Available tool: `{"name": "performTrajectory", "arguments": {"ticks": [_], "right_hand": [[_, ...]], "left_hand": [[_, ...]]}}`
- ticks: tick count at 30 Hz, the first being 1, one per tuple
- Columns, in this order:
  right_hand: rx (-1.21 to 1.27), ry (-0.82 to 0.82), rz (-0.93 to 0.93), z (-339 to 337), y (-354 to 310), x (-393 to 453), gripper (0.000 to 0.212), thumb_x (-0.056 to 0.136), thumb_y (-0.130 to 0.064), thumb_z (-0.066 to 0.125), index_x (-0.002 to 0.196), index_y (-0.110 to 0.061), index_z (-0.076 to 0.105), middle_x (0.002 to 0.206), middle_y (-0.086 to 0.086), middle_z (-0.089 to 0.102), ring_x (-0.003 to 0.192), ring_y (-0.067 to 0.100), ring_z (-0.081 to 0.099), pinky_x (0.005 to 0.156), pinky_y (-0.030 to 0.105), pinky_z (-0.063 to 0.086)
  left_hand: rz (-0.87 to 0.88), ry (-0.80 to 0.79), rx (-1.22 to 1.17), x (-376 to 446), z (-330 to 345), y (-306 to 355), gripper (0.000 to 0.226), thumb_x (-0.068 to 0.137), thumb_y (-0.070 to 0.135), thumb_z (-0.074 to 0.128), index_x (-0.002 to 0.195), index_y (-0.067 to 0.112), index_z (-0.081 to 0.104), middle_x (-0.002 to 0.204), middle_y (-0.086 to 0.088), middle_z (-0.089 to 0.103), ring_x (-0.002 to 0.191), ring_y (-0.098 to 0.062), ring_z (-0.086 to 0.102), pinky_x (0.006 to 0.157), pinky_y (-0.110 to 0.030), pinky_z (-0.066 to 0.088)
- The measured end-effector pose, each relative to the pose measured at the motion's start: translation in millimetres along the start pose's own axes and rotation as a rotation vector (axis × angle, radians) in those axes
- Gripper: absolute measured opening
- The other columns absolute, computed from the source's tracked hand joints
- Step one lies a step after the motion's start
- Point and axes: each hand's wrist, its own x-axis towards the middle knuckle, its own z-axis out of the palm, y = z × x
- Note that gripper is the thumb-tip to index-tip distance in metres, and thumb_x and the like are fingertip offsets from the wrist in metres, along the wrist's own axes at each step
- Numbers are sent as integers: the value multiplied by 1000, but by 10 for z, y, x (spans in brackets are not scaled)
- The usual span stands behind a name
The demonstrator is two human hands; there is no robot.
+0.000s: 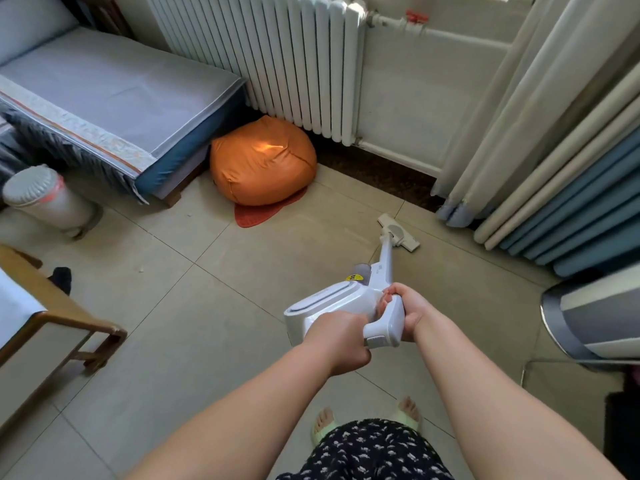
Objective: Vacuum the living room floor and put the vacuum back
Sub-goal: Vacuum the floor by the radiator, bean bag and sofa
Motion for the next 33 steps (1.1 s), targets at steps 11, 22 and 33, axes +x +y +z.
{"name": "performTrajectory", "arguments": {"ticks": [11, 22, 33], "right_hand": [[-15, 22, -8, -121, -761, -64, 19, 71, -6, 50, 55, -13, 42, 45, -4, 41, 37, 10, 40, 42, 16, 43], [-30, 32, 21, -422, -1570, -67, 18, 74, -7, 49, 60, -15, 40, 47, -4, 42, 36, 10, 41, 39, 18, 43], [-20, 26, 34, -708, -1882, -19, 18, 73, -8, 51, 62, -16, 39, 48, -5, 42, 35, 10, 43, 36, 21, 44]], "left_hand": [[-12, 8, -7, 637, -165, 412, 23, 76, 24, 54, 98, 21, 61, 86, -3, 65, 79, -28, 57, 61, -29, 42], [-7, -2, -17, 1297, -242, 925, 6, 77, 23, 56, 81, 21, 52, 82, -1, 60, 76, -27, 54, 60, -29, 36], [31, -13, 11, 1572, -191, 1216, 5, 81, 22, 55, 82, 19, 50, 75, 1, 51, 72, -26, 48, 59, -29, 32]]}}
